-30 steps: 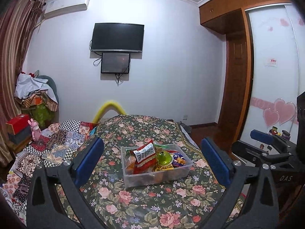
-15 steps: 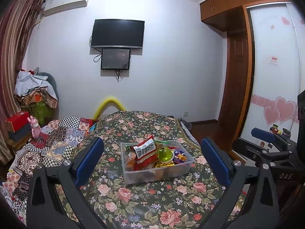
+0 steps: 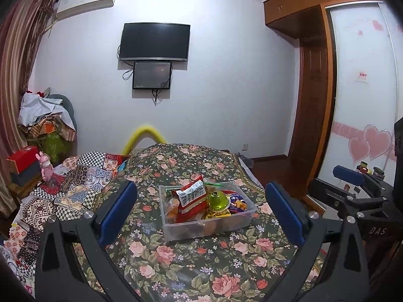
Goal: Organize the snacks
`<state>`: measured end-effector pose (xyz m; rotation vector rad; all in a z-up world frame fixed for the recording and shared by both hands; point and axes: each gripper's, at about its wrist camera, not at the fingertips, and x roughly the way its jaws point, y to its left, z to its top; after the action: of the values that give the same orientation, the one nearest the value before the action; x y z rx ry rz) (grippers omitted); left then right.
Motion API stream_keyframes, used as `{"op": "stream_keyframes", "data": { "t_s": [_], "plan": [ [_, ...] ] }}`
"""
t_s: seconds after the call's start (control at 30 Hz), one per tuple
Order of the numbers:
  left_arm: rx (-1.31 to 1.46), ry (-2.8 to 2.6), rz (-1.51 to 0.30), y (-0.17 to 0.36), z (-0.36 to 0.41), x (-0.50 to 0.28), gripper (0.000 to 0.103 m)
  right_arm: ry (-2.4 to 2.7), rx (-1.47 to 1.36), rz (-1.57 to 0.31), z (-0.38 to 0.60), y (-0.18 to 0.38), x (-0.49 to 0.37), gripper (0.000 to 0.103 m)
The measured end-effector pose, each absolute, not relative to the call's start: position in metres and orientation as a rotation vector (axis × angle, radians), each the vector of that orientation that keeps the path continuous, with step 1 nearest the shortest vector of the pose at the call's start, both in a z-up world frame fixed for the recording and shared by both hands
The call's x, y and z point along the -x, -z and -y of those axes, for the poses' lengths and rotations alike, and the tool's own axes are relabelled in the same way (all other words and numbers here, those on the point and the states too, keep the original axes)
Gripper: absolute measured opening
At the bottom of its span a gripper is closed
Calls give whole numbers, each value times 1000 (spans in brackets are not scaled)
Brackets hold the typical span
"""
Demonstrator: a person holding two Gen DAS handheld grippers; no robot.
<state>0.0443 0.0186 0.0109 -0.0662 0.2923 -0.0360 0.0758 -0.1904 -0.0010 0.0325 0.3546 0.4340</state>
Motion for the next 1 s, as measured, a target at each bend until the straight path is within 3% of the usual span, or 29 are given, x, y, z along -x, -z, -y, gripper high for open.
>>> {"op": "stream_keyframes", "data": {
  "t_s": [1.0],
  "plan": [
    [64,72,-308,-8,-18,-46,103,-389,-29,-341,191,1,-76,103]
  ]
}}
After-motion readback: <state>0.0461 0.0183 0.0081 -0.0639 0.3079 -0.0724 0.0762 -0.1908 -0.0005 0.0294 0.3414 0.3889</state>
